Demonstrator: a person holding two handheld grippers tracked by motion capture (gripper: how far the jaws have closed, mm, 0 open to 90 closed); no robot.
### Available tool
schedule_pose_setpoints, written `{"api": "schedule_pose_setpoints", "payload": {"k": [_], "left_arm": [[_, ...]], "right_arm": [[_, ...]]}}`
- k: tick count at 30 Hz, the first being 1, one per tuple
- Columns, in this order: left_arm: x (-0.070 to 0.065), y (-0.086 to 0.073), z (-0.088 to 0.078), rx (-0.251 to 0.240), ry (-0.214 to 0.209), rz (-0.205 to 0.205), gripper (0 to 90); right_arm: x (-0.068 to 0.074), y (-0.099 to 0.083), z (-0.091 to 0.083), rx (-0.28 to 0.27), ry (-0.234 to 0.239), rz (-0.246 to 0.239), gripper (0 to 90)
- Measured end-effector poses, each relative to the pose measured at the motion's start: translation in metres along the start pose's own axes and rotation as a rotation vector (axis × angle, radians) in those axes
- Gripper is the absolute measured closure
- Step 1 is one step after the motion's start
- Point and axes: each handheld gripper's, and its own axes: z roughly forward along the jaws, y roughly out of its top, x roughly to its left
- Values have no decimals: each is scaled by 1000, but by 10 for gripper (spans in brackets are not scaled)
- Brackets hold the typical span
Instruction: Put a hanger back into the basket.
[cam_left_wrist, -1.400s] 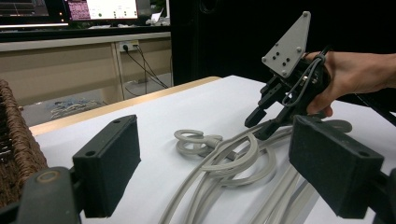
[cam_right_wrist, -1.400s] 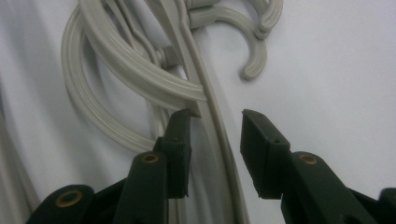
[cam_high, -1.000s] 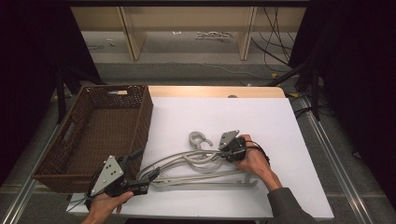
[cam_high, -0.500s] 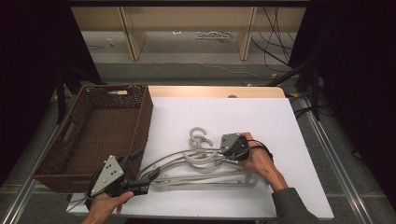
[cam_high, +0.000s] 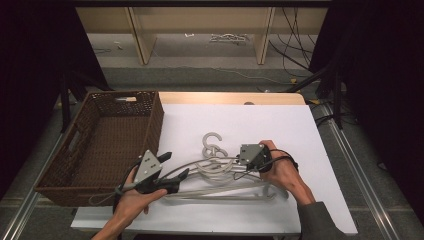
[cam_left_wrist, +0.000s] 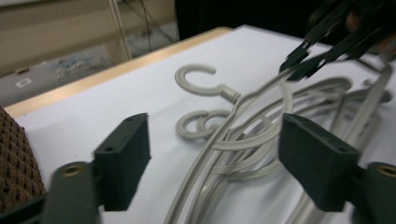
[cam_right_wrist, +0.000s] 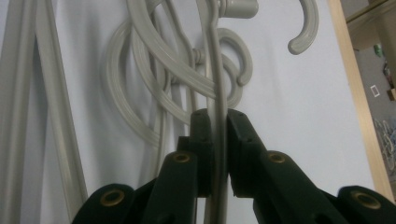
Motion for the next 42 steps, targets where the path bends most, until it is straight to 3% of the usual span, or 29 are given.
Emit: {"api": "schedule_pose_setpoints", "payload": {"k": [1, 4, 5, 8, 9, 10, 11, 15, 20, 24, 25, 26, 27, 33, 35, 36, 37, 39, 42], "left_arm": [[0, 6, 10, 56, -15, 10, 276], [0, 14, 24, 99, -5, 12, 283], [4, 17, 32, 132, -13, 33, 293], [5, 18, 43, 172, -34, 17, 303], [3, 18, 47, 172, -36, -6, 315], [4, 18, 48, 190, -40, 19, 316], [4, 18, 52, 201, -51, 13, 316], [5, 19, 58, 227, -59, 29, 335], [4, 22, 69, 240, -80, 30, 367], [1, 27, 74, 273, -73, 81, 424], [0, 29, 75, 299, -88, 99, 435], [-1, 29, 77, 289, -87, 85, 446], [0, 31, 78, 315, -95, 118, 459], [0, 30, 87, 351, -132, 109, 548], [1, 30, 89, 350, -184, 105, 616], [0, 30, 88, 350, -186, 120, 696], [0, 30, 88, 350, -186, 120, 708], [0, 33, 86, 352, -192, 179, 724], [0, 36, 84, 350, -202, 199, 735]], "right_arm": [[0, 1, -1, -5, 0, -3, 824], [0, 4, -5, -16, -15, -18, 824], [0, 5, -7, -14, -4, -17, 824], [0, 7, -10, -17, -14, -16, 824], [0, 7, -10, -18, -19, -21, 824], [-1, 8, -10, -24, -16, -36, 824], [0, 9, -11, -21, -37, -36, 824], [-1, 10, -12, -29, -21, -51, 824], [-4, 12, -14, -22, -56, -100, 823], [-4, 13, -17, -28, -58, -113, 824], [-4, 13, -17, -28, -49, -111, 824], [-4, 14, -18, -30, -57, -114, 823], [-3, 14, -18, -30, -66, -110, 823], [-4, 16, -20, -29, -65, -123, 823], [-4, 16, -20, -28, -67, -128, 823], [-4, 15, -19, -28, -68, -131, 822], [-4, 15, -19, -28, -68, -131, 822], [-4, 15, -19, -32, -71, -129, 820], [-4, 16, -20, -28, -67, -110, 813]]}}
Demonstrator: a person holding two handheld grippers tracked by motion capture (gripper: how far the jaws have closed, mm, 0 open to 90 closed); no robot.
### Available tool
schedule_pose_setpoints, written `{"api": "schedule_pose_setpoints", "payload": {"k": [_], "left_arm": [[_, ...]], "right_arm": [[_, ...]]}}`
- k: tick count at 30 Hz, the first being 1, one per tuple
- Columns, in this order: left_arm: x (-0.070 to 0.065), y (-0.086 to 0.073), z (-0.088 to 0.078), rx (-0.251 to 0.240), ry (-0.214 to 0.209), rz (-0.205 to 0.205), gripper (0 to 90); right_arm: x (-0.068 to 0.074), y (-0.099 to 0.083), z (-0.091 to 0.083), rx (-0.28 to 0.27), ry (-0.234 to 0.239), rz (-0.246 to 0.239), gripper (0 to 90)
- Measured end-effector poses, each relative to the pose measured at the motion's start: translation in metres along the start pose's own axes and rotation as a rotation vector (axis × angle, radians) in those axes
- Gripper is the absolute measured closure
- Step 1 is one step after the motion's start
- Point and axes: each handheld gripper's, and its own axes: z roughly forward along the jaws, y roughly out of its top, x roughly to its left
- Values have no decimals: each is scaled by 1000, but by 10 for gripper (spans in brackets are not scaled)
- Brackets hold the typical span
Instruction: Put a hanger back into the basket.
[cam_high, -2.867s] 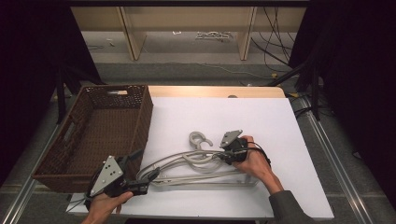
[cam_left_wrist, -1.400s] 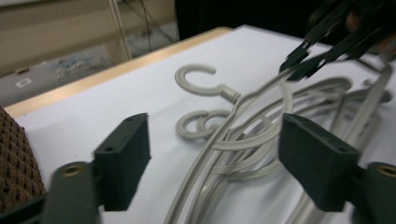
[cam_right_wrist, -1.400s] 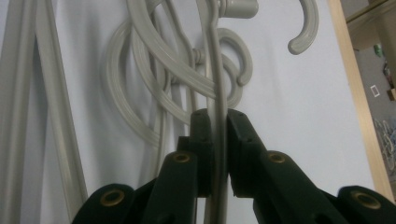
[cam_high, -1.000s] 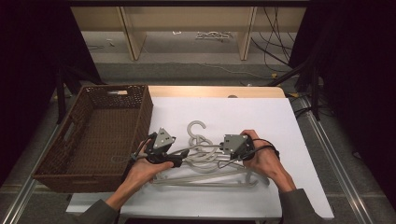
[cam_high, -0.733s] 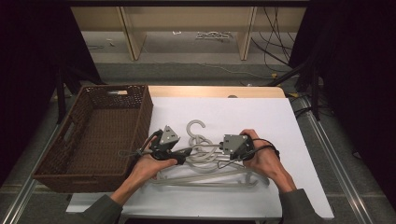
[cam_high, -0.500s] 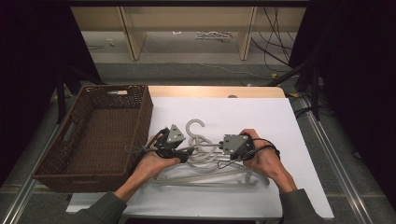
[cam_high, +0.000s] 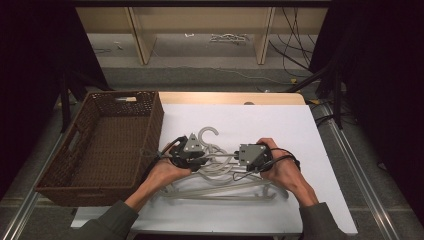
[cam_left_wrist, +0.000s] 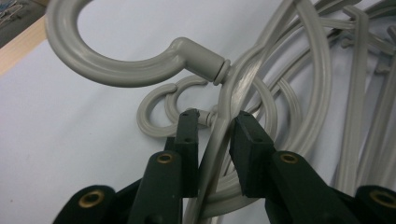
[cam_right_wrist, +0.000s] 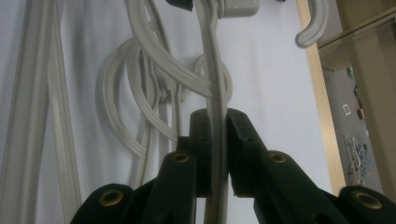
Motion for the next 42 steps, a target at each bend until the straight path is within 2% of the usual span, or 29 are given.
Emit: {"api": "schedule_pose_setpoints", "payload": {"k": [1, 2, 3, 5, 6, 7, 8, 9, 10, 11, 12, 14, 15, 16, 17, 20, 21, 23, 24, 26, 31, 35, 36, 37, 38, 42], "left_arm": [[0, 3, -6, 4, 5, 30, 752], [0, 3, -6, 4, 5, 30, 760], [1, 6, -13, 12, 19, 64, 772], [2, 8, -19, 2, 11, 71, 791], [2, 8, -19, 2, 11, 71, 799], [2, 10, -25, -11, 6, 73, 812], [2, 10, -25, -11, 6, 73, 818], [3, 11, -30, -26, 1, 53, 820], [4, 11, -33, -27, 6, 52, 821], [4, 11, -33, -27, 6, 52, 821], [5, 11, -35, -35, 7, 40, 821], [9, 11, -39, -50, 12, 23, 821], [12, 11, -42, -50, 18, 21, 821], [13, 10, -44, -56, 16, 3, 821], [16, 10, -48, -65, 21, -10, 821], [18, 9, -52, -72, 24, -23, 821], [20, 9, -54, -72, 28, -28, 821], [24, 7, -58, -89, 31, -56, 821], [25, 7, -60, -91, 34, -56, 821], [27, 6, -62, -93, 39, -57, 821], [30, 4, -67, -110, 42, -96, 821], [31, 4, -70, -125, 34, -113, 821], [32, 4, -71, -132, 33, -124, 820], [33, 4, -73, -135, 32, -125, 820], [33, 5, -76, -140, 32, -136, 820], [34, 11, -89, -165, 30, -148, 820]], "right_arm": [[0, 0, -1, -1, -8, 12, 770], [0, 0, -1, -1, -8, 12, 770], [0, 1, -3, -1, -19, 60, 682], [-3, 2, -5, -13, -43, 97, 621], [-4, 3, -7, -26, -51, 119, 572], [-4, 3, -8, -45, -67, 161, 498], [-4, 3, -8, -45, -67, 161, 498], [-6, 6, -13, -82, -97, 253, 434], [-6, 7, -16, -108, -95, 295, 415], [-7, 8, -19, -129, -112, 316, 384], [-7, 8, -19, -129, -112, 316, 384], [-9, 8, -25, -159, -144, 365, 341], [-11, 9, -31, -202, -160, 433, 317], [-11, 9, -31, -202, -160, 433, 317], [-12, 8, -38, -243, -179, 495, 306], [-11, 6, -48, -299, -182, 569, 286], [-11, 6, -48, -299, -182, 569, 286], [-9, 5, -53, -321, -184, 615, 255], [-5, 3, -58, -336, -192, 642, 254], [-1, 1, -60, -350, -195, 654, 255], [14, -6, -56, -350, -190, 695, 253], [26, -14, -53, -402, -212, 750, 253], [30, -15, -53, -415, -199, 772, 253], [34, -16, -54, -422, -227, 781, 252], [35, -18, -55, -429, -234, 775, 251], [43, -23, -56, -454, -265, 811, 244]]}}
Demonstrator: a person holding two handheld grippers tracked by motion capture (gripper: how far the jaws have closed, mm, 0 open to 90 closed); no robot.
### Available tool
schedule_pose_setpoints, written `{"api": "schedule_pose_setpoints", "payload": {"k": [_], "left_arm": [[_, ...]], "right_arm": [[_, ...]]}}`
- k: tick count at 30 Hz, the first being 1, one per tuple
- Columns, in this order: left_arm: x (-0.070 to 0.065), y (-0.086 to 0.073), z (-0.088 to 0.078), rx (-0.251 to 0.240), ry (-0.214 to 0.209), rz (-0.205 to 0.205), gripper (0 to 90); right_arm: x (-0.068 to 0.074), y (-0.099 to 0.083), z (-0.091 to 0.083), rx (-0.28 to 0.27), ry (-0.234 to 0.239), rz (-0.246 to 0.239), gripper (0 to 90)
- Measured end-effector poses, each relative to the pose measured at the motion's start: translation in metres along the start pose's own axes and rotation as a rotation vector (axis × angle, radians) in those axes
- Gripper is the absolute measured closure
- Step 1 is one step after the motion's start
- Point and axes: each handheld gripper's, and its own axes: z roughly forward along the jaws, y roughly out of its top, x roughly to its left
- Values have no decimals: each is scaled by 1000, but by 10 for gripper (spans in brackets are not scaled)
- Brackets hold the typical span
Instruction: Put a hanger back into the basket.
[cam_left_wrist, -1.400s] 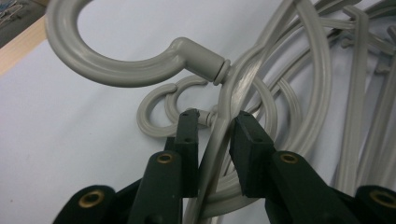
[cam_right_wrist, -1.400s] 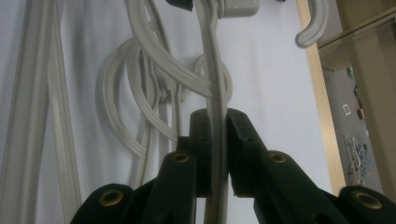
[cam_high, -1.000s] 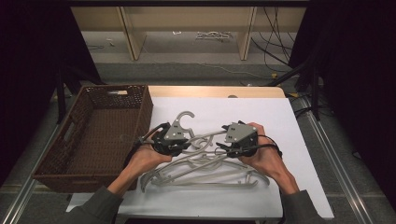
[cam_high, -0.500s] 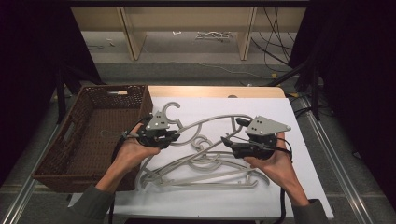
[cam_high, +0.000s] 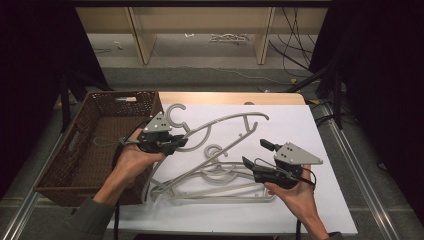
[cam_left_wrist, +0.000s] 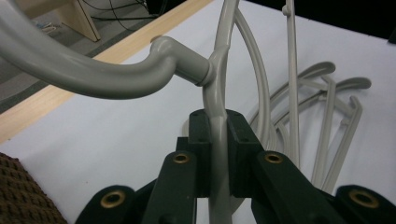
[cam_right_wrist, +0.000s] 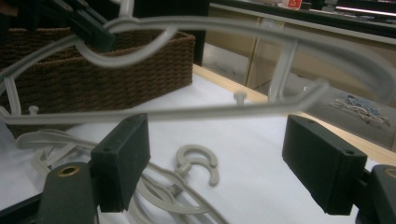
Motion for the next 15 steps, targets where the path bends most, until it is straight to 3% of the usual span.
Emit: {"api": "schedule_pose_setpoints", "payload": {"k": [4, 5, 6, 9, 10, 12, 15], "left_arm": [[3, 14, -20, -10, 6, 26, 820], [8, 19, -31, -16, 210, 73, 820], [6, 21, -32, -20, -2, 4, 820], [14, 28, -47, -46, 35, 10, 820], [17, 29, -51, -35, 37, 17, 820], [28, 30, -62, -47, 63, -7, 820], [39, 29, -70, -50, 94, -10, 820]], "right_arm": [[0, -9, -2, 4, 6, 15, 242], [0, -11, -2, 16, 17, 16, 242], [0, -14, -2, 23, 18, 17, 242], [2, -21, -2, 42, 13, 10, 241], [2, -22, -1, 35, 11, 10, 240], [2, -26, 0, 47, 15, 15, 235], [2, -28, 0, 47, 11, 13, 235]]}}
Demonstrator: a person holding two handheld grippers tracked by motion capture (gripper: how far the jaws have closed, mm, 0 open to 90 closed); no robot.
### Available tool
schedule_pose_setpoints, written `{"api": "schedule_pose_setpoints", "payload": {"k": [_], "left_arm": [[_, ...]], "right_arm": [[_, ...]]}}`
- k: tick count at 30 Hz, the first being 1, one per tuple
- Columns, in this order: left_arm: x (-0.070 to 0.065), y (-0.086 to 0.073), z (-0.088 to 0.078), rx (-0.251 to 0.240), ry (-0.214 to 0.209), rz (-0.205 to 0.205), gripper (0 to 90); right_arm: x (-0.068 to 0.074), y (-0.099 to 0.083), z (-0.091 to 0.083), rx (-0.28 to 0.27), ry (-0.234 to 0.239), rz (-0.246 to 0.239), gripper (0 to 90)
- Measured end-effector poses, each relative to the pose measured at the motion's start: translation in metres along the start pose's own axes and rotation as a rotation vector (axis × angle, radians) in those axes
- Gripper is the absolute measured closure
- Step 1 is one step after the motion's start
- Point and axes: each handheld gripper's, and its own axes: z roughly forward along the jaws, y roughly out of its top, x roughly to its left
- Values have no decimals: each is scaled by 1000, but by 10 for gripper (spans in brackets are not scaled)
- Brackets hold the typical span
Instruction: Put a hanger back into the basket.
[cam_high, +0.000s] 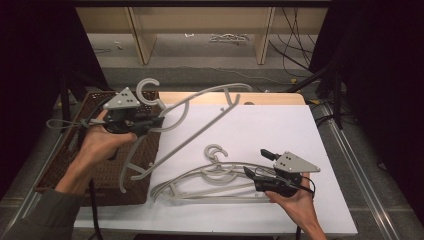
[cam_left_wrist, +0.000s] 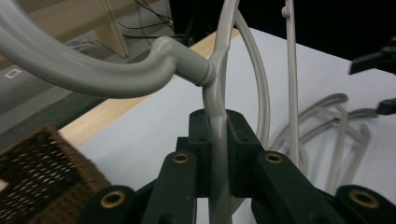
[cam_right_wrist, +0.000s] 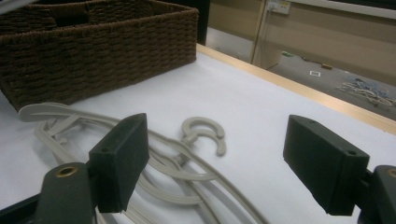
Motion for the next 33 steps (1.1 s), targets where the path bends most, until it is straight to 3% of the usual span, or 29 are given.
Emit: {"api": "schedule_pose_setpoints", "payload": {"k": [6, 8, 12, 13, 26, 33], "left_arm": [[32, -8, -16, -20, 99, -43, 820], [45, -13, -21, 0, 142, -52, 820], [65, -23, -27, -4, 185, -94, 820], [71, -25, -27, -11, 188, -79, 820], [116, -74, -45, 8, 283, -176, 820], [130, -97, -51, 20, 312, -188, 819]], "right_arm": [[0, -7, 0, 9, -5, 4, 228], [0, -8, 0, 22, 1, 6, 228], [0, -9, 1, 30, 8, 4, 222], [0, -9, 1, 29, 9, 4, 221], [1, -12, 4, 40, 12, 2, 216], [2, -12, 5, 55, 16, -5, 216]]}}
